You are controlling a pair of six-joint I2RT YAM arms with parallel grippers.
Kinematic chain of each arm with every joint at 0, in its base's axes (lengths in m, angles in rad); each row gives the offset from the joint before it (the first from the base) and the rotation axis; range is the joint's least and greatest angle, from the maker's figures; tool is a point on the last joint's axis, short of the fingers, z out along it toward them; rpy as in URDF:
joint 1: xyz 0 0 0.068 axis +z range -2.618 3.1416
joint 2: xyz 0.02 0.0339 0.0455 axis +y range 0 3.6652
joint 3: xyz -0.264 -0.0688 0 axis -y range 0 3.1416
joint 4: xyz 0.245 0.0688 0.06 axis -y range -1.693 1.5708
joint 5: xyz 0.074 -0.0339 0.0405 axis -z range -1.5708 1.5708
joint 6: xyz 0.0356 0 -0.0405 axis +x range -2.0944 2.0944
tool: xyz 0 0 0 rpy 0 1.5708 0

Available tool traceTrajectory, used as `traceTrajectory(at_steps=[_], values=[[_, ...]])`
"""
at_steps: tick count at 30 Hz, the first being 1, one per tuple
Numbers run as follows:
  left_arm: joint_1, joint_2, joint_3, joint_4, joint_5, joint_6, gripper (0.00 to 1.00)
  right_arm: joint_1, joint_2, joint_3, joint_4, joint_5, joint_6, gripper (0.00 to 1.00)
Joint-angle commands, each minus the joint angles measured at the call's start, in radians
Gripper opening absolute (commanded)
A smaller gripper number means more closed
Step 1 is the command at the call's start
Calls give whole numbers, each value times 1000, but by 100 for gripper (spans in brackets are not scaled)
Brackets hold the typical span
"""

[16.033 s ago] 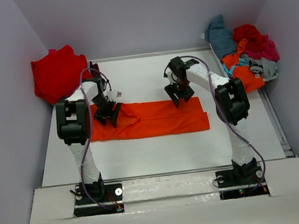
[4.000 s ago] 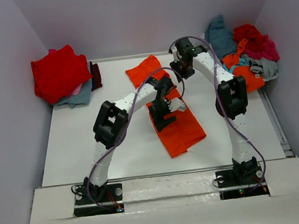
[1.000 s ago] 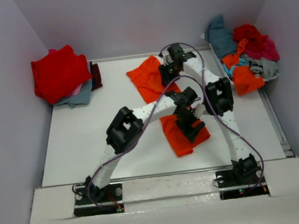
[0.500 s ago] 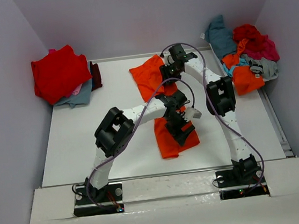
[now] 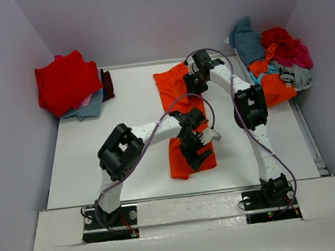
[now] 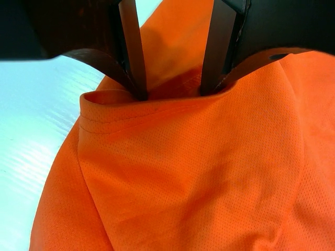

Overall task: Fold and stack the t-shirts
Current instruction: Fold the tshirt

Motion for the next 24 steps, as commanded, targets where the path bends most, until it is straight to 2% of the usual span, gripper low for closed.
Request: traceTrajectory(at_steps=[1,10,17,24], values=[[-52,-53,-43,-119,20,69,89,-38,22,1,-78,86,-23,52],[-93,-76,-20,-148,-3,103,89,-38,39,115,-114,20,-48,53],[-93,-87,112,-153,-106,100,89,-38,-85,72,-111,-4,-71,59],[-93,-85,230,-189,-152,120,89,-6,-168,14,-141,-63,-89,65]])
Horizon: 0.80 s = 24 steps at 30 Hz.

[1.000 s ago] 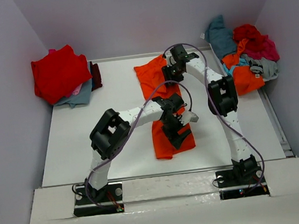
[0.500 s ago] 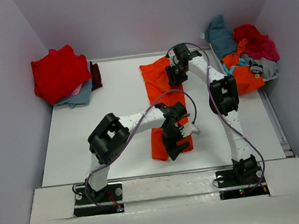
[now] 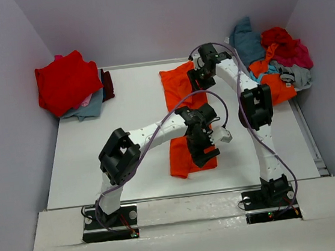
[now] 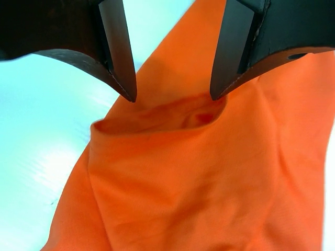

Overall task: Fold and stack the t-shirts
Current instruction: Fold the tshirt

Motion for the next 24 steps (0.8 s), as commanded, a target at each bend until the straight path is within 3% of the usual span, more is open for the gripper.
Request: traceTrajectory(at_steps=[1,6,13,18,24], values=[[-4,-64,79,-41,-42,27,89,24,-130,-41,-21,-47,-31,65],[56,-73,103,-18,-55,5,89,47,-219,-101,-24,-9,-22,66],[275,-32,249,-33,-38,-25,89,47,-348,-305,-66,49,-24,66],[429,62,388,-52,-19,-47,90,47,-458,-496,-32,68,-27,66],[487,188,496,-63,-36,-36,90,47,-547,-618,-70,26,-45,66]])
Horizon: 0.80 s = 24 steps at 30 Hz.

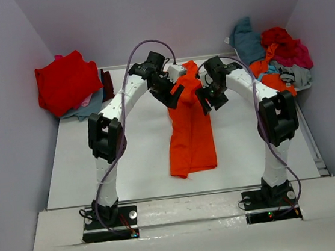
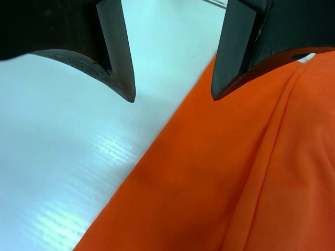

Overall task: Fold and stack the t-shirts
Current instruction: Fold the tshirt

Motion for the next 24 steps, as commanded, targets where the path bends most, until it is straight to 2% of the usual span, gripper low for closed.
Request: traceTrajectory(at_steps=[1,13,17,24], values=[[2,103,75,-42,-5,6,90,-2,-110,-61,-28,-25,-26,66],[42,307,250,-33,-81,-12,90,-2,-185,-176,-77,-126,-48,65],[42,303,255,-27,-70,-14,90,-2,-179,-192,-86,-146,-54,63],[42,304,282,-28,-88,6,90,69,-132,-172,-97,-176,-59,59]])
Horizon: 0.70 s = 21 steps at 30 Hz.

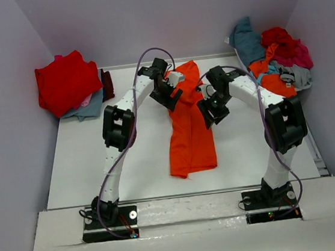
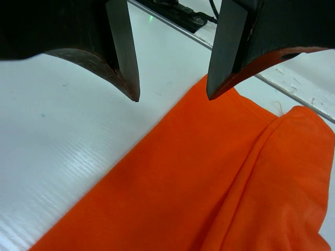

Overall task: Fold and stack the t-shirts
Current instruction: Fold the tshirt

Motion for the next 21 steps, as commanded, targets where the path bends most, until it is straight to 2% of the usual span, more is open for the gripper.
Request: traceTrajectory(at_steps=[1,6,21], values=[[-6,-27,67,-9,-17,11,90,50,10,24,-20,-44,-30,59],[-6,-1,84,-7,-89,19,91,100,25,38,-38,-53,-36,59],[-24,39,44,56,-319,19,91,147,43,39,-52,-73,-53,59]])
